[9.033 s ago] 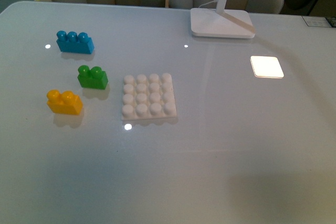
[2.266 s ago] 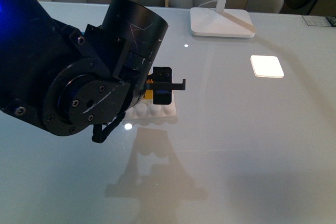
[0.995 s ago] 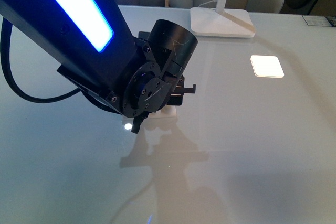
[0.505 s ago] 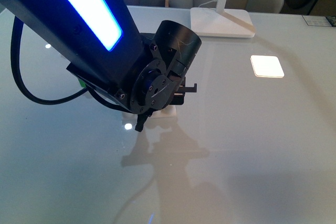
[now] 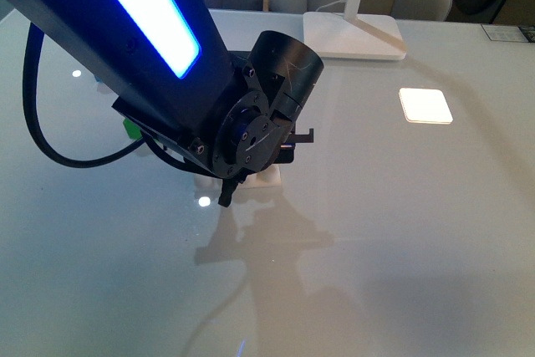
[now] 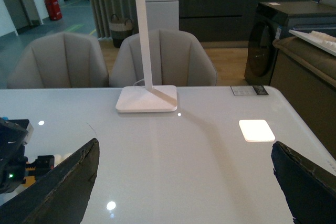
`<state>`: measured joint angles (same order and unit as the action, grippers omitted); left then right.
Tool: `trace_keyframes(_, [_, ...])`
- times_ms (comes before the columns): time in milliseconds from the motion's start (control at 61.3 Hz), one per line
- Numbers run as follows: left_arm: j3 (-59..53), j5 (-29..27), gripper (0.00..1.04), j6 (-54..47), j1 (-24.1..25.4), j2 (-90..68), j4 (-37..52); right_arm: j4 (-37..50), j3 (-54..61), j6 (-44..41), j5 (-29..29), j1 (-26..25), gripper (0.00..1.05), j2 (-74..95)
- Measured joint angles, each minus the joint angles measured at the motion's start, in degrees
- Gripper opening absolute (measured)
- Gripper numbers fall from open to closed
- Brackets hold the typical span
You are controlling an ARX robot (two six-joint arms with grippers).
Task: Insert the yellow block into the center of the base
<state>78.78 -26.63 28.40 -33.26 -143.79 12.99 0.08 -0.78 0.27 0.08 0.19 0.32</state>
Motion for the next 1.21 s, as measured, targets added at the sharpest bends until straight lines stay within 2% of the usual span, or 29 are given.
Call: trace_keyframes(1207, [-0.09,0.66,0.64,1.22,0.85,-1.97,1.09,0.0,0.0,0.0,0.0,0.0,0.96,0.0])
